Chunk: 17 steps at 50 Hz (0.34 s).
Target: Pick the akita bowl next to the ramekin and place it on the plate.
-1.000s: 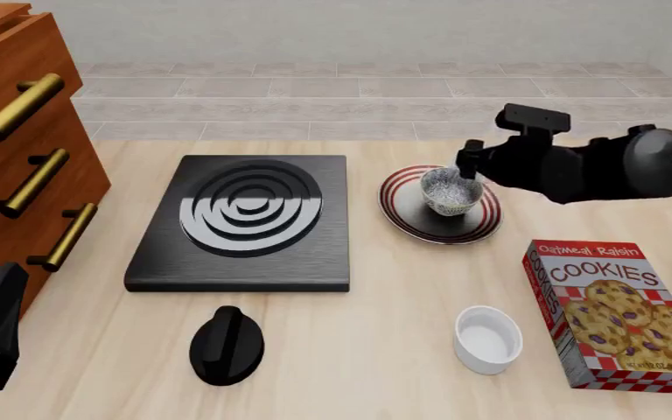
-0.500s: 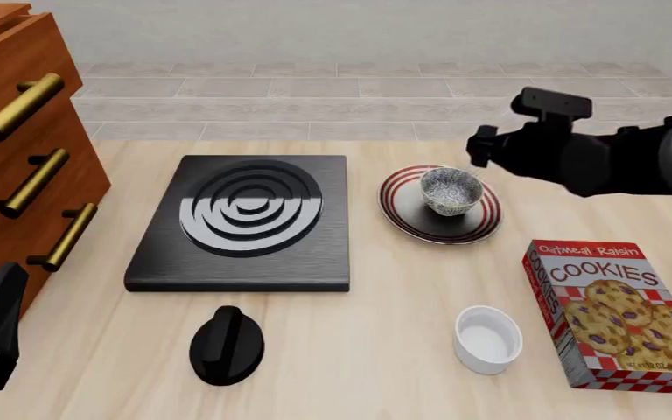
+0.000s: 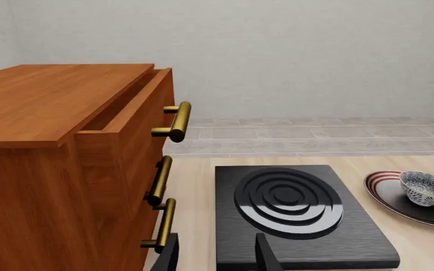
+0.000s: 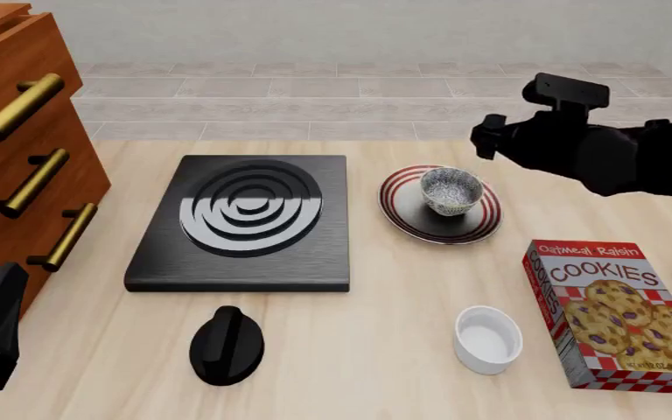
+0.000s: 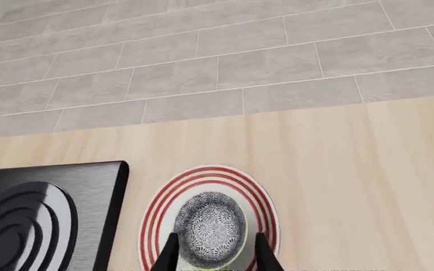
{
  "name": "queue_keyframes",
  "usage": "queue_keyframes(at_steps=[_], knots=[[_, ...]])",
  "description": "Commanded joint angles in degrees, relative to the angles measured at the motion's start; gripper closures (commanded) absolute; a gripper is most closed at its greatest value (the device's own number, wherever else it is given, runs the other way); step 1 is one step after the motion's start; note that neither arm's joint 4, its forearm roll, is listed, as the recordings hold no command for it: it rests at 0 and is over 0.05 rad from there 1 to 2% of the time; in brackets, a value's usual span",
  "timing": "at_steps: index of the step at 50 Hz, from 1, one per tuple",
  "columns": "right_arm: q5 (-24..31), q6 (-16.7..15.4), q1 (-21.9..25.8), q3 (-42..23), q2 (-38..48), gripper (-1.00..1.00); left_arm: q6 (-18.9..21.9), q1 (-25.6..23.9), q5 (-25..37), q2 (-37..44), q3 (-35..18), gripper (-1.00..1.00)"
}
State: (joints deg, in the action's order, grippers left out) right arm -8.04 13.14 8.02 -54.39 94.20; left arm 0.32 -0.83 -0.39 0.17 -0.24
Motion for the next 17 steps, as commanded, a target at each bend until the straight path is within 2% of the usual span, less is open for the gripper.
queue_keyframes(at_steps=[1,17], knots=[[0.4,0.4,0.7,1.2,-2.6,-1.0,0.0,0.0,0.0,0.0,0.0,-1.0],[0.8,0.8,0.8,3.5,-6.8,-1.0,0.0,0.0,0.0,0.0,0.0,-1.0]])
